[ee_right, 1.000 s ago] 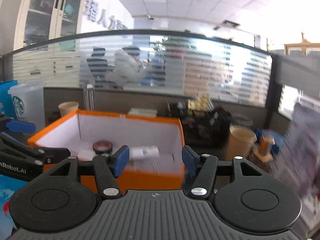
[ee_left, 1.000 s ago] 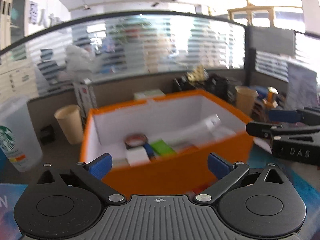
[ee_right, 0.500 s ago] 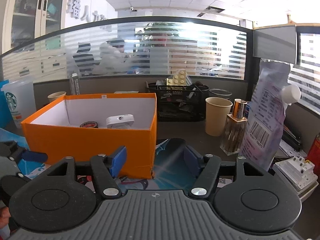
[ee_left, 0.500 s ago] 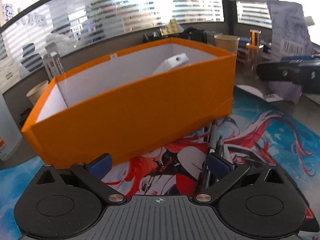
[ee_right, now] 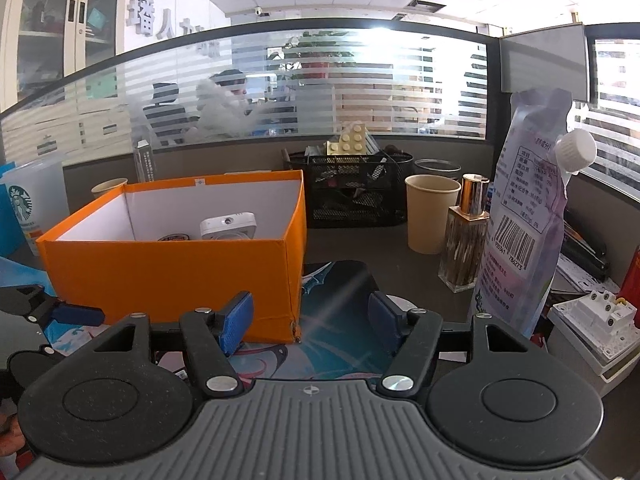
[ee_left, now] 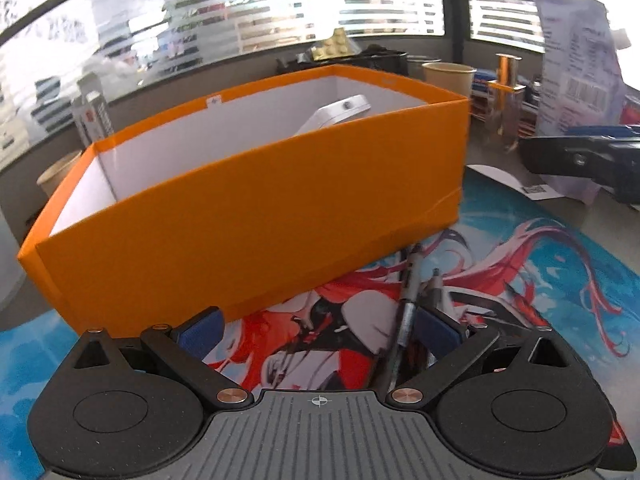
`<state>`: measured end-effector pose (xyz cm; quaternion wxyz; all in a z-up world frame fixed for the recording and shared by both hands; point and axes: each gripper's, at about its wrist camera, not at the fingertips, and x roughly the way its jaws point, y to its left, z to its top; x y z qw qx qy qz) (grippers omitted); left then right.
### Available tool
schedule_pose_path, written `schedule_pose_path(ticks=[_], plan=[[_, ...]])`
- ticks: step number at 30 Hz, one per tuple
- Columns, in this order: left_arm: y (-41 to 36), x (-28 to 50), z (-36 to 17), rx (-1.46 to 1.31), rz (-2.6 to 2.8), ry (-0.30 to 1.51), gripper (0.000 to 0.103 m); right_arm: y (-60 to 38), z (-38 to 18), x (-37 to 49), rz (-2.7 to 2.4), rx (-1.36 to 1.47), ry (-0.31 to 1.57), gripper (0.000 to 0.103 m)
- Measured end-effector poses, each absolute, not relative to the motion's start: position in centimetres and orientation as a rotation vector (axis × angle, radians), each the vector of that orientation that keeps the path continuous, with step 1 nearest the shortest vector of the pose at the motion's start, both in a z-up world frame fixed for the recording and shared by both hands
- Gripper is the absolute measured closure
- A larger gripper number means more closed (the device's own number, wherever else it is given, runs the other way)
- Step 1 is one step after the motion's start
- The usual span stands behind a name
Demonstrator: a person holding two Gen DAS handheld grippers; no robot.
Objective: Organize rigid objects
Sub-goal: 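Move both open grippers back to the markers on the mat, then grasp a black marker with the left gripper while the right gripper grasps another marker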
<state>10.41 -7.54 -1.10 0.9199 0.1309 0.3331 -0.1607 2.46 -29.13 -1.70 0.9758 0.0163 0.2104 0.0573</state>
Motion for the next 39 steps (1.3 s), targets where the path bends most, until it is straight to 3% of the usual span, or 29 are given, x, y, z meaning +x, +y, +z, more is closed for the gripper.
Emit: schedule_pose_path(ticks=[10,12,16,17,27,39], plan=[[-5.5,10.6,-2.3,0.185,-0.363,0.714,0.001,-28.0,-2.5,2.8,0.161,0.041,0.474,0.039],[-4.9,10.7,-2.4,0.154,-0.357,0.706,0.006,-27.7,-2.7,2.9,0.163,0.039,0.48,0.039],[-4.8,10.2,-2.0,0.167,-0.392,0.684,0.034,-27.4,-3.1,3.2,0.171,0.047,0.502,0.038],[-4.8,9.9,-1.9,0.176,-0.413,0.681,0.036,-27.4,-3.3,3.4,0.177,0.053,0.511,0.038],[-6.6,8.4,-2.1,0.248,-0.612,0.657,0.036,-26.9,-5.6,8.1,0.065,-0.035,0.645,0.038],[-6.8,6.5,-2.0,0.268,-0.662,0.665,0.034,-22.2,-6.9,9.4,0.225,-0.166,0.662,0.034]])
